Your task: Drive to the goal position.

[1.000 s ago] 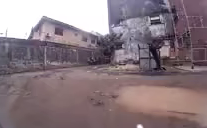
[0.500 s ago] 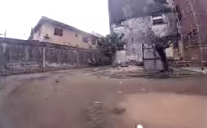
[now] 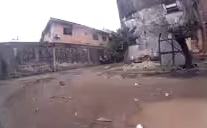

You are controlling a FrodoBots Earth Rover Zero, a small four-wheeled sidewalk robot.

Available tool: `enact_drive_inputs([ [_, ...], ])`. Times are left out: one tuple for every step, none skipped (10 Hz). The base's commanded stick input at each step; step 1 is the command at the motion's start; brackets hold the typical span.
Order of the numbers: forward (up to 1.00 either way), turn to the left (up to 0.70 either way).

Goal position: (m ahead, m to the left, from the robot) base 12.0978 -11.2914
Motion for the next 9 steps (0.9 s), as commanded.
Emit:
enact_drive_inputs([
  [1.0, 0.11],
  [1.0, 0.0],
  [1.0, 0.0],
  [1.0, 0.0],
  [1.0, 0.0],
  [1.0, 0.0],
  [1.0, 0.0],
  [1.0, 0.0],
  [1.0, 0.0],
])
